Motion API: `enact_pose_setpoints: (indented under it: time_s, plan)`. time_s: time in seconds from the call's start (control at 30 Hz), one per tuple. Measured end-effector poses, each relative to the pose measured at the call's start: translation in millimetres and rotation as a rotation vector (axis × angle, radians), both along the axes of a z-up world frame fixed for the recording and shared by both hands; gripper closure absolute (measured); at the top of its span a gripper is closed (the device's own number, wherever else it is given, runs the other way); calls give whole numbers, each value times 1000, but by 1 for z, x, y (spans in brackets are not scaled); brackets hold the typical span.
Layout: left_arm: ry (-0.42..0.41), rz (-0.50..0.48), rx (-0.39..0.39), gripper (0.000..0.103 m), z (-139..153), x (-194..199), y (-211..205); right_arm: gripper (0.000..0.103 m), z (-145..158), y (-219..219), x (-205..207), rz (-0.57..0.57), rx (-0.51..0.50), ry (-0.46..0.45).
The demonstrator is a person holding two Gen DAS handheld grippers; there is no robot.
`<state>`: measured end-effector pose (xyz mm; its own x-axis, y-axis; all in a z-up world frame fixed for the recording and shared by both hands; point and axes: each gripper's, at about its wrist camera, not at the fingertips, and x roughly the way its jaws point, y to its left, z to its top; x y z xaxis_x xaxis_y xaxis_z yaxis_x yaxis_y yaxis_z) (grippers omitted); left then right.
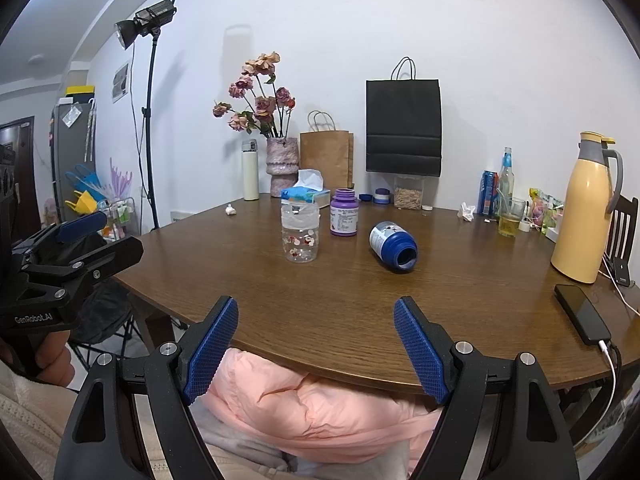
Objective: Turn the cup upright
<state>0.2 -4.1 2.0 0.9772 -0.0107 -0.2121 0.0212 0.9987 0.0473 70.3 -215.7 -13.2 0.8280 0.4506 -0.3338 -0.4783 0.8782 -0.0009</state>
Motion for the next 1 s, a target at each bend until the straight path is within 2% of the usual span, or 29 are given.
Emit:
enact_pose_setpoints:
  time_s: [1.0]
  plan:
    - [6,-9,2,0,-4,0,-4,18,-2,1,0,-3,2,2]
